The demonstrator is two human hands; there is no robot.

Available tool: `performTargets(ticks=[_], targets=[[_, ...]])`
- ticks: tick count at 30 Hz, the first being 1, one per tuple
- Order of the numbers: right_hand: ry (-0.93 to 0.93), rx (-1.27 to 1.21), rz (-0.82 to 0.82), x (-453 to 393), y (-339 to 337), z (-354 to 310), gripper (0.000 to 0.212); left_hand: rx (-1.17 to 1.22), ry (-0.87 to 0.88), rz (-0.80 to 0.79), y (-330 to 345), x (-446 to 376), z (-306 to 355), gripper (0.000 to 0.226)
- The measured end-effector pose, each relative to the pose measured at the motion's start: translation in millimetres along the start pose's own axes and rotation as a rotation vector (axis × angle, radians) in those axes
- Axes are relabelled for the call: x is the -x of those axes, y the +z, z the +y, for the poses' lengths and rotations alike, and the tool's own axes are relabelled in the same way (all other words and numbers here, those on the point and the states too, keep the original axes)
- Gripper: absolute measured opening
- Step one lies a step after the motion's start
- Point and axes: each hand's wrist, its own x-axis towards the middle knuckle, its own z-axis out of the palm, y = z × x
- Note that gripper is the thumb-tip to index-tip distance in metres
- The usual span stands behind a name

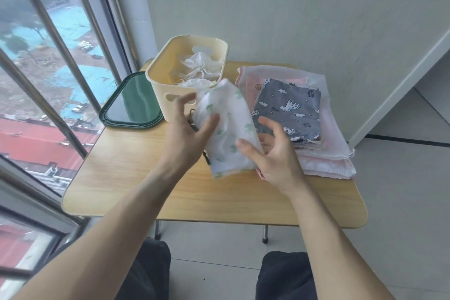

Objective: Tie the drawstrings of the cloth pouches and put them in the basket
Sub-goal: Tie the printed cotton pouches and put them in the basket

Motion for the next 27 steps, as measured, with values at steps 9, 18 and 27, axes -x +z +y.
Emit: performTargets(ticks=[9, 18, 27], targets=[[0.038, -0.045, 0.103, -3.9, -4.8, -2.2, 0.055, -0.005, 0.316, 0.483, -10.0, -98.6, 44.6, 0.046], [0.034, -0.001, 0.142, -13.8, -0.1, 4.7, 0.07, -0.615, -0.223, 0.194, -6.5, -164.1, 30.7, 0.041], [0.072, 0.066, 0.132, -15.6, -1.2, 9.9, 0.065, -1.363, -0.071, -0.019, -21.3, -153.0, 44.0, 0.01]])
